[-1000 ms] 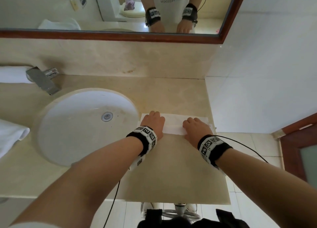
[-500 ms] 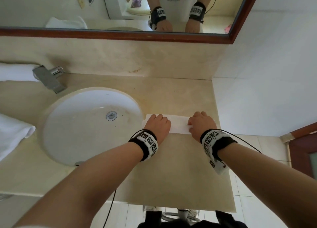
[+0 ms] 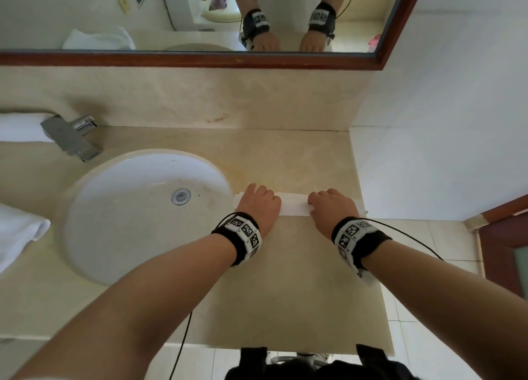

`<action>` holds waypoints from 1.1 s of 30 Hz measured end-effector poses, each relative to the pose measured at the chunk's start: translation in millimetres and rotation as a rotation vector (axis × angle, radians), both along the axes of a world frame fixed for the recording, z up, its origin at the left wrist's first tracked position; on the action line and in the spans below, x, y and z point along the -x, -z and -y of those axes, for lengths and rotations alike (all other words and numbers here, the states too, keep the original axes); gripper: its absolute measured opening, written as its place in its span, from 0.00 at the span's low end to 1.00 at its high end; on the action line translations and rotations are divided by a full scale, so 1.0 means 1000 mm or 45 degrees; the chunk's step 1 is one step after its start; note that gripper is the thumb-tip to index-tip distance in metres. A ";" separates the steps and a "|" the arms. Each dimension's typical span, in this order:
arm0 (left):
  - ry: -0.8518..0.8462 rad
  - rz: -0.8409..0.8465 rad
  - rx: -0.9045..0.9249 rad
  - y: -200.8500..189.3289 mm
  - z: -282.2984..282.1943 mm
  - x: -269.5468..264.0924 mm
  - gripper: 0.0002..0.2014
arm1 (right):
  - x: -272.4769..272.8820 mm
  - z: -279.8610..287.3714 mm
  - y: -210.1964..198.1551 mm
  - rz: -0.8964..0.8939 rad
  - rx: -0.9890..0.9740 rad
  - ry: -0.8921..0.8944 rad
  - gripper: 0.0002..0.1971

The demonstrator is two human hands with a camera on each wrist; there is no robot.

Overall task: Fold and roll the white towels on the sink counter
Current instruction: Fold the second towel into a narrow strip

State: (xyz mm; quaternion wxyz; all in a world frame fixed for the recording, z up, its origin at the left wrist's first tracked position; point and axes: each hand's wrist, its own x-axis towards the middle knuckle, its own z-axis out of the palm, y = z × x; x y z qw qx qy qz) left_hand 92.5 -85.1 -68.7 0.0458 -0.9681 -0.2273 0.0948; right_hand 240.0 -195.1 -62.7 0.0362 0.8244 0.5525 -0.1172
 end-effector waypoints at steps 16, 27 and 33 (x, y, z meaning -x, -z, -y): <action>-0.074 -0.035 -0.003 -0.008 -0.016 -0.016 0.13 | -0.010 -0.016 -0.004 -0.089 -0.034 0.161 0.10; 0.010 -0.171 -0.074 0.007 -0.018 -0.007 0.13 | -0.004 -0.008 0.005 0.235 0.088 -0.047 0.12; 0.046 -0.154 -0.044 0.005 -0.019 0.000 0.13 | 0.010 -0.012 0.004 0.374 0.140 -0.077 0.09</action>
